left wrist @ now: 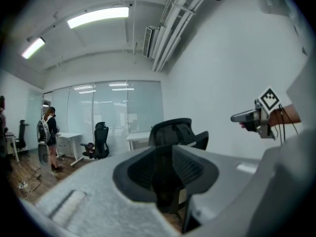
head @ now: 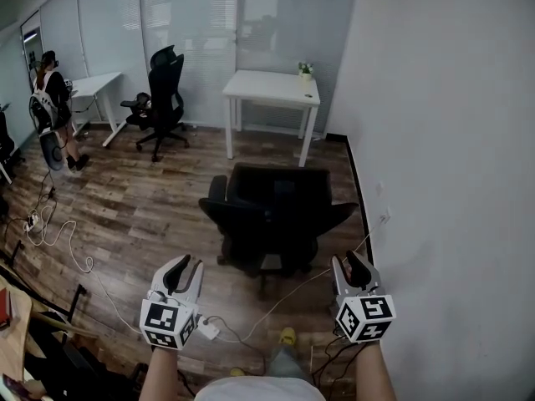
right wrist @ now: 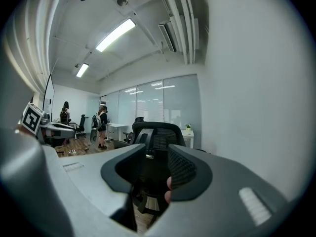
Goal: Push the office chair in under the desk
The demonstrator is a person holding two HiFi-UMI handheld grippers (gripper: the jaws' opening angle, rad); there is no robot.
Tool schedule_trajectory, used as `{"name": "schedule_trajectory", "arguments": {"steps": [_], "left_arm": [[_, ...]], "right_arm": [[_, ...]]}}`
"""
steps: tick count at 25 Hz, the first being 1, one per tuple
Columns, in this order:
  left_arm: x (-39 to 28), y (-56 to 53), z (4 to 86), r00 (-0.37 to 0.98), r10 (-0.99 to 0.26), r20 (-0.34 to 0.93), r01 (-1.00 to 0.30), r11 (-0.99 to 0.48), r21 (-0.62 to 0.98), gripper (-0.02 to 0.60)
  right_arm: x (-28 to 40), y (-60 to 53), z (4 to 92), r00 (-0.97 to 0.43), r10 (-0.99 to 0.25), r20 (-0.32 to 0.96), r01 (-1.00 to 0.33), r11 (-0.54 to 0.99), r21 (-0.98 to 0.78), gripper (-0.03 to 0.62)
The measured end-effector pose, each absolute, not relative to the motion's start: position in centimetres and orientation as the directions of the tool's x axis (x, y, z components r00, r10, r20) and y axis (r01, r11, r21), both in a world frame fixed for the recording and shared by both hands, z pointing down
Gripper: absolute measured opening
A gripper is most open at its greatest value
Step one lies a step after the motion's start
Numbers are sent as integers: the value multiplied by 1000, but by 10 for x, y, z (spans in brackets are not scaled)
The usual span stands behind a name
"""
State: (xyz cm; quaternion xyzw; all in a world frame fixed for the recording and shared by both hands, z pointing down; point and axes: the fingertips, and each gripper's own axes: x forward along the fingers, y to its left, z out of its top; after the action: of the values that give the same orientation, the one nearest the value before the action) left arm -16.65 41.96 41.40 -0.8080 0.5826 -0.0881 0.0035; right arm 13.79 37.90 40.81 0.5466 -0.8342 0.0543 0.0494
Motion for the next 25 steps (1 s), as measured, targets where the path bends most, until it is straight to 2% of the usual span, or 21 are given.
{"name": "schedule_trajectory", "arguments": {"steps": [8, 17, 25], "left_arm": [[-124, 334, 420, 288, -945, 155, -944, -308, -121, 104], [-85, 252, 415, 202, -962, 184, -965, -227, -131, 112], [-67, 220, 409, 172, -961, 214, -964, -209, -162, 114]], "right_arm": [[180, 287, 411, -429, -892, 144, -903, 429, -31, 121], [216, 189, 405, -515, -844, 151, -855, 518, -23, 121], [229, 152, 403, -591, -792, 150, -804, 594, -28, 121]]}}
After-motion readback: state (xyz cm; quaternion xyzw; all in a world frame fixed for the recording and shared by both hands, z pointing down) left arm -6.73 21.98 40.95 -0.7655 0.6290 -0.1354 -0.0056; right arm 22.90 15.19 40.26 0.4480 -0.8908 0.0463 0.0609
